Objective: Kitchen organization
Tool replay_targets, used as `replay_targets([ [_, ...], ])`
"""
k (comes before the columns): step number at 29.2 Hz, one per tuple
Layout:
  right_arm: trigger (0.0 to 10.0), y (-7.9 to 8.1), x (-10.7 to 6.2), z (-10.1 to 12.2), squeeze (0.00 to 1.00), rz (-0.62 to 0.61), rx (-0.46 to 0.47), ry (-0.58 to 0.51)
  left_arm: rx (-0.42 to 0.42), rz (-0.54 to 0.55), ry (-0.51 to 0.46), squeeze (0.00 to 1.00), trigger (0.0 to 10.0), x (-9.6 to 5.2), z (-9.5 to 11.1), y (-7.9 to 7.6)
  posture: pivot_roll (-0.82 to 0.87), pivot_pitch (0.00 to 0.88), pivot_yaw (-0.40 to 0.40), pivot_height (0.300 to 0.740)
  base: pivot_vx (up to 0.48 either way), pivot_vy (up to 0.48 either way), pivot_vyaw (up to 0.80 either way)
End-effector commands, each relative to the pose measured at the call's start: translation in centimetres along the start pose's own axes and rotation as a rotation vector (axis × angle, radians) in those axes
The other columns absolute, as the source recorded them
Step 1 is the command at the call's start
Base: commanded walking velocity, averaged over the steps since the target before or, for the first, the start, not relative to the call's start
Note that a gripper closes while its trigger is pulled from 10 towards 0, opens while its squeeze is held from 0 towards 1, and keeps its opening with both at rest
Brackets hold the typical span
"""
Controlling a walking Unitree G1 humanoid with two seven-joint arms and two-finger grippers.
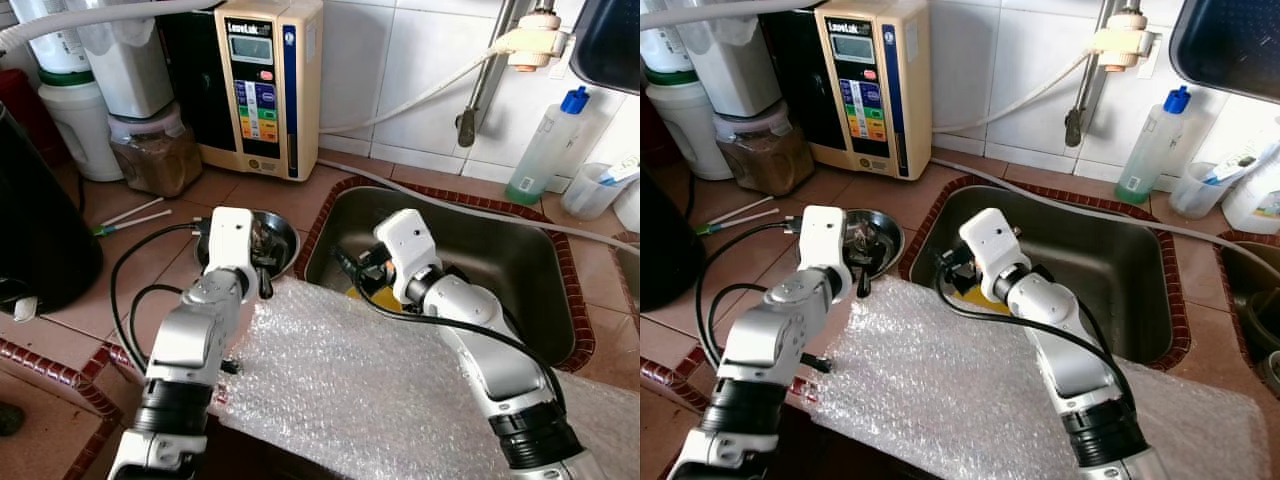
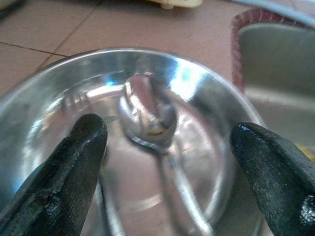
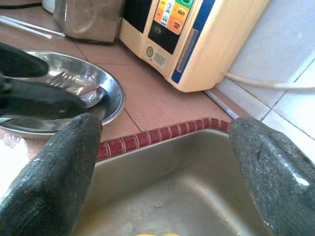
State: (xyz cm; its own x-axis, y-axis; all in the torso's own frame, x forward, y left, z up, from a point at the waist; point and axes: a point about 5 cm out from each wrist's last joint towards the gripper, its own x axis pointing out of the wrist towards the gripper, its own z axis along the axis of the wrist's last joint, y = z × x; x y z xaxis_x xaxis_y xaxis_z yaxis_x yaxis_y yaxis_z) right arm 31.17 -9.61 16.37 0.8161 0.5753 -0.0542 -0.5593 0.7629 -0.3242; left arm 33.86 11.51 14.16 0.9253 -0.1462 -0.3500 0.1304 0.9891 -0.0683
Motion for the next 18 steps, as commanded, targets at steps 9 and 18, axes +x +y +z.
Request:
replay_targets([
  [9, 10.0, 1.8, -0.7, 0.5, 0.70, 0.149, 0.014, -0.014, -0.005, -0.014, -0.009, 0.00, 10.0, 0.5, 1.2, -0.6, 0.01, 0.000, 0.010, 0.740, 0.000, 0.000, 0.00],
  [18, 10.0, 2.8, -1.3, 1.4, 0.00, 0.252, 0.019, -0.046, -0.049, -0.045, 0.042, 0.00, 10.0, 0.5, 0.6, -1.5, 0.01, 0.000, 0.009, 0.740, 0.000, 0.000, 0.00],
])
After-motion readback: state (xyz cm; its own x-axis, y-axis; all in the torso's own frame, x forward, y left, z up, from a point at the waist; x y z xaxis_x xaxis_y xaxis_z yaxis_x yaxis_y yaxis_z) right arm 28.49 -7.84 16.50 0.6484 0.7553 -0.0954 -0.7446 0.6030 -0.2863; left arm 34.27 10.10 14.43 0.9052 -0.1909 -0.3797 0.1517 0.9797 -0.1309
